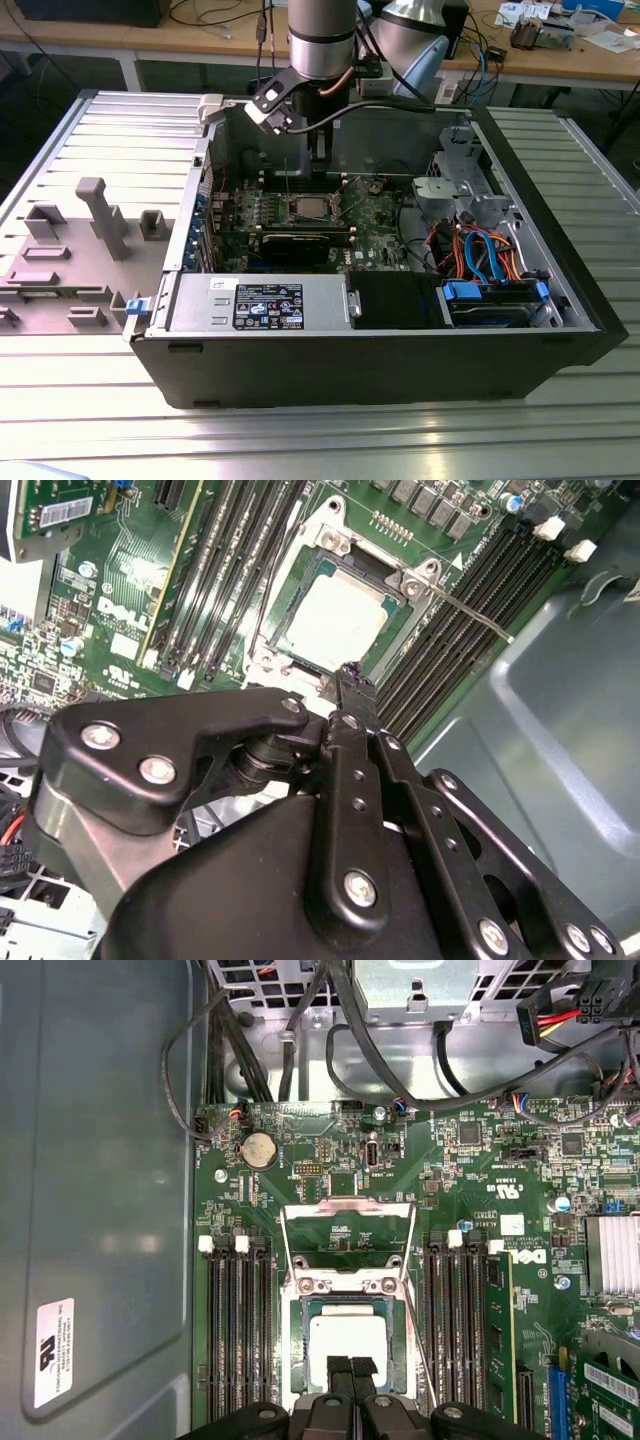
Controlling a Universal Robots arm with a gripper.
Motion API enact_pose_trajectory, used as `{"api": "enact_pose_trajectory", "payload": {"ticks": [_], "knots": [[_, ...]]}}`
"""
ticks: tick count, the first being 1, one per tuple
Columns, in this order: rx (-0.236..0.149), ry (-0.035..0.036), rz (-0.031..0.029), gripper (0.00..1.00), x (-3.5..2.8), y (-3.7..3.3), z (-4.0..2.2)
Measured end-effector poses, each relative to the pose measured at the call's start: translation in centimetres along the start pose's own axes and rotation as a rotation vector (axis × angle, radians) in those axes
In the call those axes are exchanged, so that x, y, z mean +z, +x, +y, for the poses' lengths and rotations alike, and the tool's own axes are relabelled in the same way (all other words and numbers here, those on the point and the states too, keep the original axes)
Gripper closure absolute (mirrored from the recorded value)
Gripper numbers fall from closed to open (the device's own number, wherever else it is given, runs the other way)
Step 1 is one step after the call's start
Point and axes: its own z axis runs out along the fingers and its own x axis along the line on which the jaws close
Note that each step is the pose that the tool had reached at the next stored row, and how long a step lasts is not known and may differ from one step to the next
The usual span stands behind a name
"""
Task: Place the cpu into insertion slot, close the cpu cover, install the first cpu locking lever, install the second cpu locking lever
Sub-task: 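Close the cpu cover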
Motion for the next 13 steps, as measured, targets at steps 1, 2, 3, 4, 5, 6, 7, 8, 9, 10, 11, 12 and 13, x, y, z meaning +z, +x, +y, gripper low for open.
{"api": "enact_pose_trajectory", "payload": {"ticks": [1, 2, 3, 4, 5, 6, 7, 8, 9, 10, 11, 12, 13], "knots": [[0.000, 0.0000, -0.0001, 0.89, -0.15, 0.01, 0.02], [0.000, -0.0001, 0.0001, 0.89, -0.22, 0.01, 0.08], [0.000, 0.0000, 0.0000, 0.89, -0.22, 0.01, 0.15], [0.000, 0.0002, -0.0001, 0.89, -0.22, 0.01, 0.33], [0.000, 0.0004, -0.0001, 0.89, -0.21, 0.01, 0.49], [0.000, 0.0006, 0.0000, 0.89, -0.19, 0.01, 0.68], [0.000, 0.0012, -0.0001, 0.89, -0.18, 0.01, 0.92], [0.000, 0.0016, -0.0002, 0.89, -0.17, 0.02, 1.07], [0.000, 0.0021, -0.0001, 0.89, -0.16, 0.02, 1.32], [0.000, 0.0027, -0.0001, 0.89, -0.15, 0.02, 1.50], [0.000, 0.0058, -0.0001, 0.89, -0.13, 0.02, 1.79], [0.000, 0.0079, -0.0001, 0.89, -0.12, 0.02, 1.99], [0.000, 0.0092, -0.0001, 0.89, -0.11, 0.02, 2.20]]}}
